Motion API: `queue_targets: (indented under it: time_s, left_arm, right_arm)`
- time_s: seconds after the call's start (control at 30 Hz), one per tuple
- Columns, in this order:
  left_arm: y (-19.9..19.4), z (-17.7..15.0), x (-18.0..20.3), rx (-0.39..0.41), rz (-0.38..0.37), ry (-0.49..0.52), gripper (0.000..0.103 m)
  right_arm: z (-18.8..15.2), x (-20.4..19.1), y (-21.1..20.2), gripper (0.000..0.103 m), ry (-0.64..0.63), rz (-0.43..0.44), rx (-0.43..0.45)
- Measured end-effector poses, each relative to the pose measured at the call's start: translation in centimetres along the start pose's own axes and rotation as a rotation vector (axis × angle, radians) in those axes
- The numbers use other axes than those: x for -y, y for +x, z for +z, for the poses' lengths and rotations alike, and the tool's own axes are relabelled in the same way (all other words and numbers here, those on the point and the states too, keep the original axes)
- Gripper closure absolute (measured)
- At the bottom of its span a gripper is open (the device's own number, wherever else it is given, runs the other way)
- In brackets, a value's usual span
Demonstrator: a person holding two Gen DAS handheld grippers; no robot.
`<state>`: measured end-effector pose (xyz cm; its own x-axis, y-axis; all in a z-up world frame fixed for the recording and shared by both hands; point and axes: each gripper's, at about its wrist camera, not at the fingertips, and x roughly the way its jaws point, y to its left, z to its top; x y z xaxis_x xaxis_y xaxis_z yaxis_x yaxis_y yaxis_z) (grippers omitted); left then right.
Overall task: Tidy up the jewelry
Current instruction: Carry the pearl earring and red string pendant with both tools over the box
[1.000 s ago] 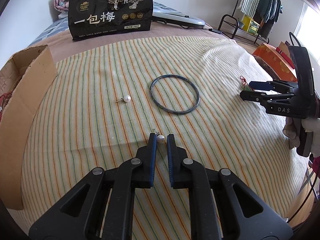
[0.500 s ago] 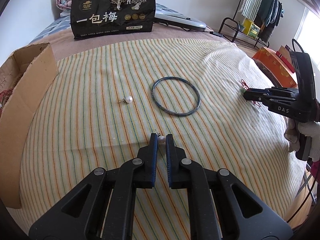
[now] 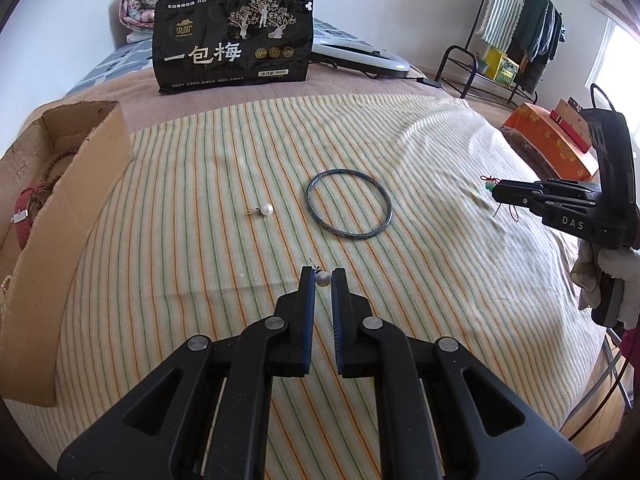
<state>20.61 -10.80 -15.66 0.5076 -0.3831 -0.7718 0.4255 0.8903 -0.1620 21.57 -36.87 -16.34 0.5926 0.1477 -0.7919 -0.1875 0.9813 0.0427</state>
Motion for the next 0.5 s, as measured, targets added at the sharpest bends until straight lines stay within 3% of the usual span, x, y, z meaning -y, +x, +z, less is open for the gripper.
queue_targets:
  time_s: [0.5]
  left_arm:
    - [-4.2, 0.3, -0.3, 0.074, 0.003, -0.011, 0.097]
  right_arm:
    - [1.4, -2.0, -3.9, 0.091, -0.023, 0.002, 0.070]
